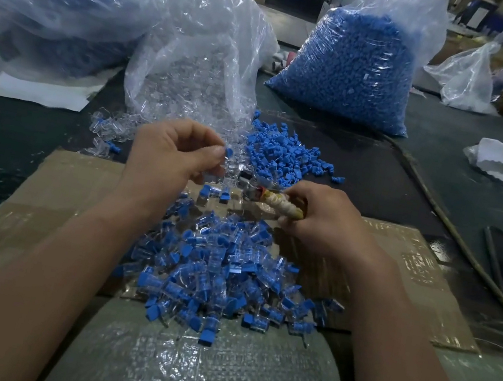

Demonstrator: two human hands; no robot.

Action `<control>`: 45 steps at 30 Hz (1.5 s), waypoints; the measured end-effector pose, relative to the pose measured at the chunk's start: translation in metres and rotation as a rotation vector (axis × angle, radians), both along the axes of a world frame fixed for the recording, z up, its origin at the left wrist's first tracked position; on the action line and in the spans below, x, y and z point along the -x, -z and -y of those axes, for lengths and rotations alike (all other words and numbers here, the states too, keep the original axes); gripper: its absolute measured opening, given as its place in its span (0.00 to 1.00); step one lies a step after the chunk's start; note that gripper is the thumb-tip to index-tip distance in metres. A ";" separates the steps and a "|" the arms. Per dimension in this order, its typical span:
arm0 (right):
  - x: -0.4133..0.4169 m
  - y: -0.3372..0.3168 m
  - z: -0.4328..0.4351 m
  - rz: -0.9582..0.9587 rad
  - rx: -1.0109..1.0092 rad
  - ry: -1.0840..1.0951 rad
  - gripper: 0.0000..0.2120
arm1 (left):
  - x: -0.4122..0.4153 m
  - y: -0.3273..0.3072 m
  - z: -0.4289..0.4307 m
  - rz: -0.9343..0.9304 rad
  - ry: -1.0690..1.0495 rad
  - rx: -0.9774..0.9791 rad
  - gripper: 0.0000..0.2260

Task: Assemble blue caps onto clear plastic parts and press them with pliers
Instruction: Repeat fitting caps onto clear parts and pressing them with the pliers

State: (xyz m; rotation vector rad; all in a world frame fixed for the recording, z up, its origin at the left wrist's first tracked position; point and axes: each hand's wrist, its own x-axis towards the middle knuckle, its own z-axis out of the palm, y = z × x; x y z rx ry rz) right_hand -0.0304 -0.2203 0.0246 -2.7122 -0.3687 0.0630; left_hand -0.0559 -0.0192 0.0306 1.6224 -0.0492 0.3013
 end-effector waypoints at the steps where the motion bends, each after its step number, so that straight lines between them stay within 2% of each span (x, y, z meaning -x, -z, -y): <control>1: 0.000 -0.001 0.001 -0.021 -0.002 0.008 0.14 | 0.003 -0.002 0.000 -0.029 0.080 0.008 0.06; 3: -0.001 -0.002 0.001 -0.053 0.014 0.009 0.16 | 0.007 -0.004 0.001 -0.080 0.224 -0.022 0.03; 6: -0.001 -0.003 0.002 -0.090 0.029 0.008 0.21 | 0.012 -0.006 0.004 -0.106 0.361 -0.099 0.04; 15: -0.003 -0.004 0.006 -0.181 0.047 -0.027 0.35 | 0.012 -0.005 0.002 -0.166 0.580 -0.209 0.06; 18: -0.004 -0.003 0.011 -0.215 -0.010 -0.019 0.33 | 0.008 -0.002 0.001 -0.155 0.418 -0.164 0.05; 20: -0.005 -0.003 0.013 -0.246 -0.067 -0.007 0.28 | 0.001 0.003 -0.003 -0.101 0.199 -0.173 0.02; 22: -0.005 -0.003 0.015 -0.253 -0.105 -0.001 0.21 | -0.008 0.008 -0.008 -0.053 -0.008 -0.197 0.07; 26: -0.008 -0.005 0.015 -0.093 -0.161 -0.002 0.10 | -0.018 0.015 -0.016 -0.038 -0.174 -0.282 0.07; 29: -0.012 -0.005 0.015 0.050 -0.272 0.091 0.01 | -0.021 0.018 -0.017 -0.022 -0.207 -0.455 0.05; 34: -0.021 0.003 0.019 0.163 -0.321 0.261 0.05 | -0.034 0.021 -0.017 -0.071 -0.189 -0.622 0.10; 41: -0.033 0.013 0.023 0.150 -0.306 0.369 0.05 | -0.057 0.020 -0.007 -0.194 -0.060 -0.899 0.18; 45: -0.036 0.014 0.028 0.178 -0.324 0.437 0.06 | -0.066 0.022 -0.003 -0.208 -0.092 -1.056 0.13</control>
